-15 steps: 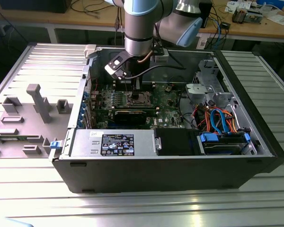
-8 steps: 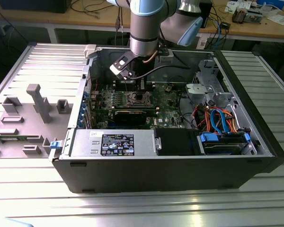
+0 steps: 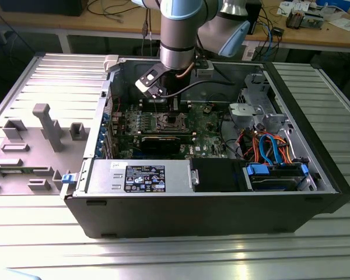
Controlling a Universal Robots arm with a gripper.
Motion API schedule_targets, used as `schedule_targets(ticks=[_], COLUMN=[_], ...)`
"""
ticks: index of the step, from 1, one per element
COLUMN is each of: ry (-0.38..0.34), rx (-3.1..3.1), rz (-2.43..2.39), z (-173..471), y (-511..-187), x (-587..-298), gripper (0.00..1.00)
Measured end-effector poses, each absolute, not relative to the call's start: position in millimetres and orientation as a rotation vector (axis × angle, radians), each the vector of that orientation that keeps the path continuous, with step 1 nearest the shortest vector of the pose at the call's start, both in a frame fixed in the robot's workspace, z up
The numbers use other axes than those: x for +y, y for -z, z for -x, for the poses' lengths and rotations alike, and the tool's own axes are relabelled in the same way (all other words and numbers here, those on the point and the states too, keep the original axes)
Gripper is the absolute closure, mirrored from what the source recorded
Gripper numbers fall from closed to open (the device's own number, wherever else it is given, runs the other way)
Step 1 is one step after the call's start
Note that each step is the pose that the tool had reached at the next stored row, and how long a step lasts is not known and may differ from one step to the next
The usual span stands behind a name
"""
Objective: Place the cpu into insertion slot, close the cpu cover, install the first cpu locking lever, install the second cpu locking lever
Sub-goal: 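Install the first cpu locking lever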
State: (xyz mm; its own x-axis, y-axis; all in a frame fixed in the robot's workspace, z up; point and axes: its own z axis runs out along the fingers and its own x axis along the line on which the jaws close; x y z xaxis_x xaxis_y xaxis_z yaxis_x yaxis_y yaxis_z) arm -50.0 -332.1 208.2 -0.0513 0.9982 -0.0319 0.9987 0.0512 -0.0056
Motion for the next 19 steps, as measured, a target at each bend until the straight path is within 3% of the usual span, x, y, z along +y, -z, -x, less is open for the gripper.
schedule_targets(ticks=[19], ry=[0.046], rx=[2.261], rz=[-2.148], z=[50.0], y=[-236.1], x=[-332.2], gripper=[0.89])
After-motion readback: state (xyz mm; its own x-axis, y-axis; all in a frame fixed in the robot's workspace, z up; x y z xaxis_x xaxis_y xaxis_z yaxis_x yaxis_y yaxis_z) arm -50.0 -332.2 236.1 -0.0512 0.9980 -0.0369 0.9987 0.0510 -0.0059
